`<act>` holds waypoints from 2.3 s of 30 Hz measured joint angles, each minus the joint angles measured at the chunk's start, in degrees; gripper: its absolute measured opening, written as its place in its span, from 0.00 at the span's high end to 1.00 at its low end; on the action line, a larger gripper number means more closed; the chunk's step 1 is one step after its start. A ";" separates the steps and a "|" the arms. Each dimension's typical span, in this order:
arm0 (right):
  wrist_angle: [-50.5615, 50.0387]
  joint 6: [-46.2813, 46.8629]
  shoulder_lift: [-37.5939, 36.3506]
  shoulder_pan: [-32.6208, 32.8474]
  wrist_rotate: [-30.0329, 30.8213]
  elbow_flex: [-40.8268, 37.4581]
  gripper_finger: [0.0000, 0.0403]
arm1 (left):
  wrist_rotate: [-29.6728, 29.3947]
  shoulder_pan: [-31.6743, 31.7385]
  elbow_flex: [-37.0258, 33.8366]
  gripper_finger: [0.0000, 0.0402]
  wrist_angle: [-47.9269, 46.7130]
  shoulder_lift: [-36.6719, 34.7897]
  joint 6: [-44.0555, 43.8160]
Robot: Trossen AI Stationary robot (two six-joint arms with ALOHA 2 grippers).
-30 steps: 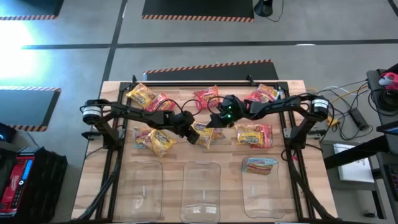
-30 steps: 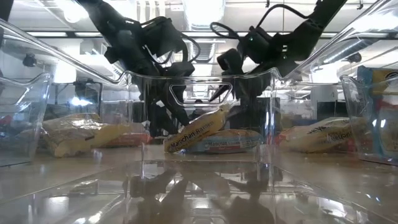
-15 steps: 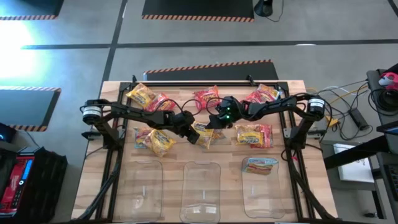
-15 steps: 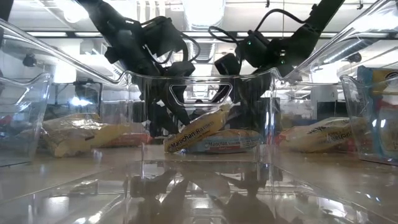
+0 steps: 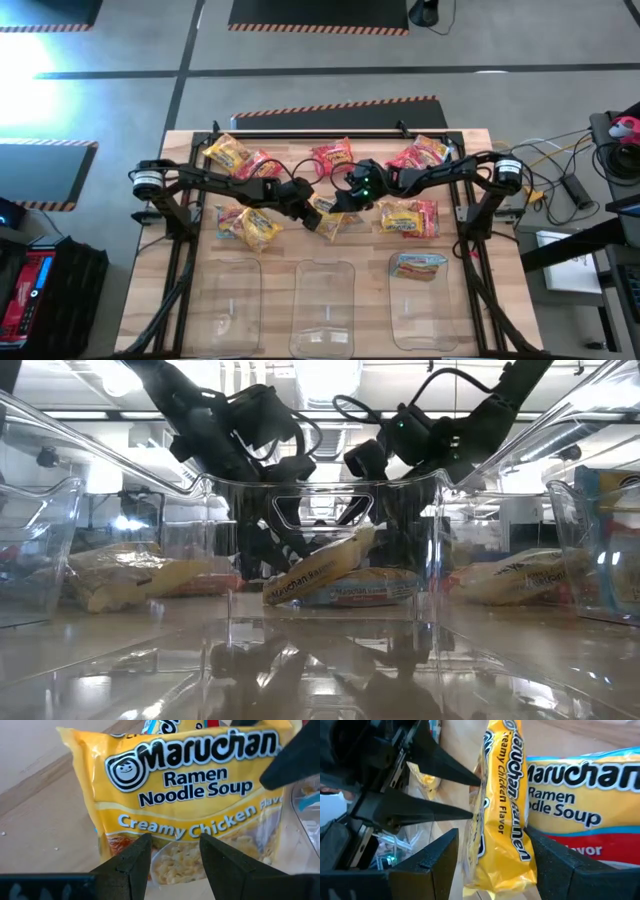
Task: Sort Maruchan noodles
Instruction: Put the yellow noodle pack into the middle transparent bin
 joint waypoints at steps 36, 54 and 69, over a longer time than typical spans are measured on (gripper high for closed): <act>-0.61 -2.93 -0.07 -0.02 -0.98 -0.09 0.72 | -0.59 0.00 -0.02 0.62 3.87 -5.13 -1.60; -4.24 -12.11 -5.80 -2.07 -6.59 -0.09 0.72 | -8.36 -0.02 -0.02 0.62 3.36 -8.08 -6.12; -11.80 -22.05 -20.29 -0.95 -9.81 -0.07 0.72 | -16.46 -0.07 0.09 0.62 3.12 -9.94 -7.28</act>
